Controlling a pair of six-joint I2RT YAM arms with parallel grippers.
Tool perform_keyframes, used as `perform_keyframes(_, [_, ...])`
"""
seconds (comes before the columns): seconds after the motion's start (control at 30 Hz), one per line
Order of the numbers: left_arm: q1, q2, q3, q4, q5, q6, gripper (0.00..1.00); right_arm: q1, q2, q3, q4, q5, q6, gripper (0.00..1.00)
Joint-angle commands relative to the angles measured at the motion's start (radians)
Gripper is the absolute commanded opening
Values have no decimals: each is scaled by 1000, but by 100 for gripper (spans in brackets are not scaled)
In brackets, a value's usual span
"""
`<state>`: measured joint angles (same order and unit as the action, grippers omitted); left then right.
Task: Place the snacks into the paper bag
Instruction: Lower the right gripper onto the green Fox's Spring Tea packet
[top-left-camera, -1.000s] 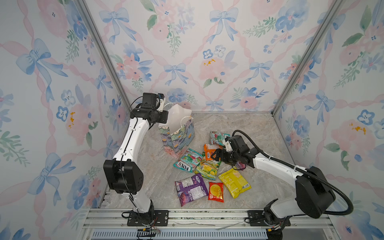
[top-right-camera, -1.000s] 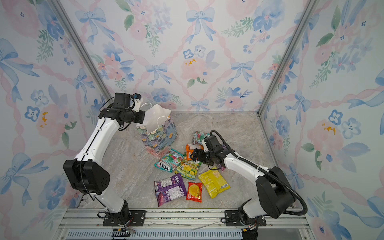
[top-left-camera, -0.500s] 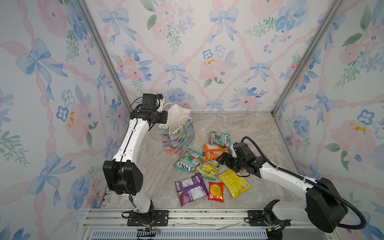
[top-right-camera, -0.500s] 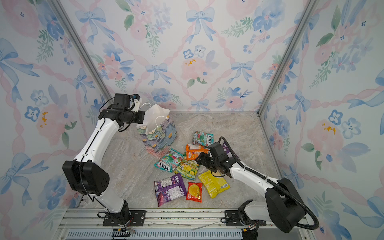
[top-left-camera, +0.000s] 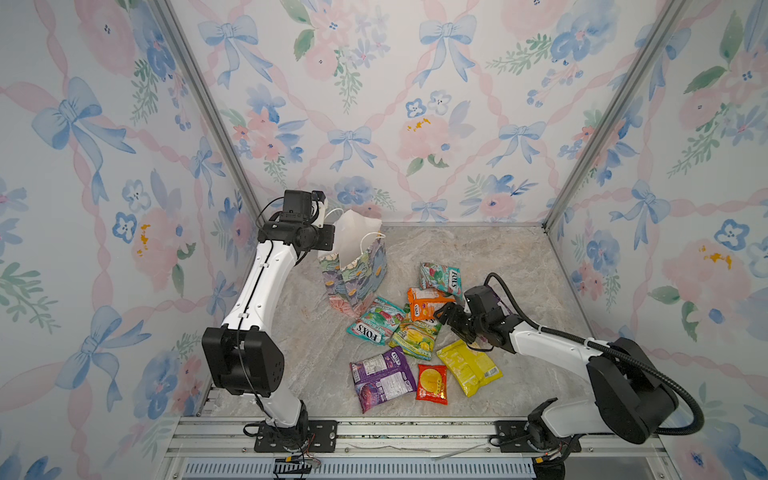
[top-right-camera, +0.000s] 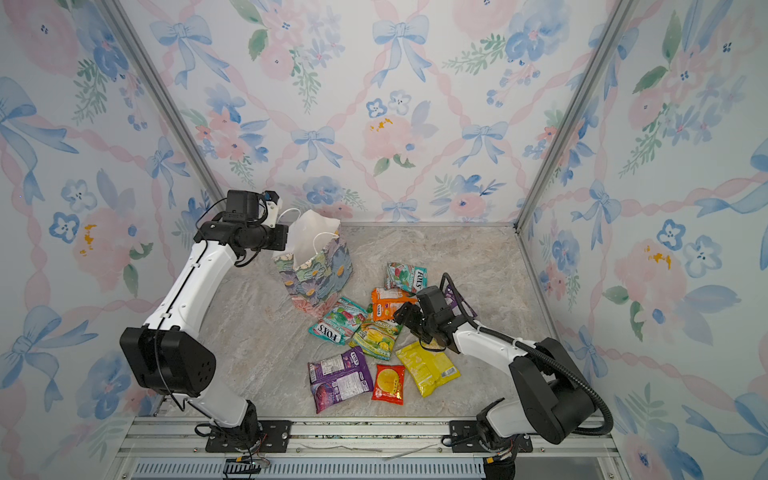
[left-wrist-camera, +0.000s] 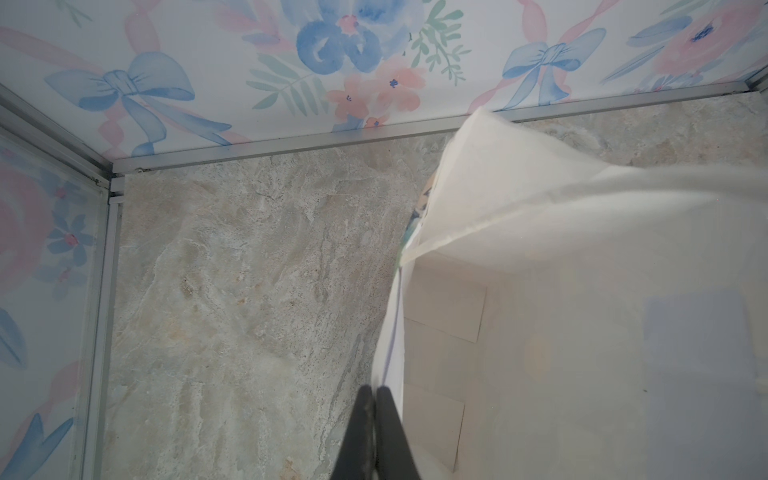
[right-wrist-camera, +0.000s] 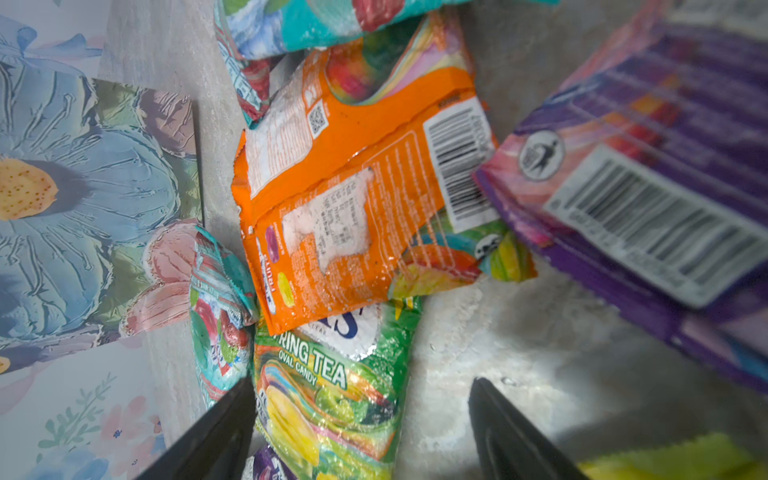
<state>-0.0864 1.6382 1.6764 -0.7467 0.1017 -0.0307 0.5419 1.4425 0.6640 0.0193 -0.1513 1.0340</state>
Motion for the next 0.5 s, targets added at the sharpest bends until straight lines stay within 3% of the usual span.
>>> perform_keyframes(0.0, [-4, -27, -24, -31, -7, -11, 0, -15, 45, 2, 60, 27, 28, 83])
perform_keyframes(0.47, [-1, -33, -41, -27, 1, -11, 0, -66, 181, 30, 244, 6, 51, 81])
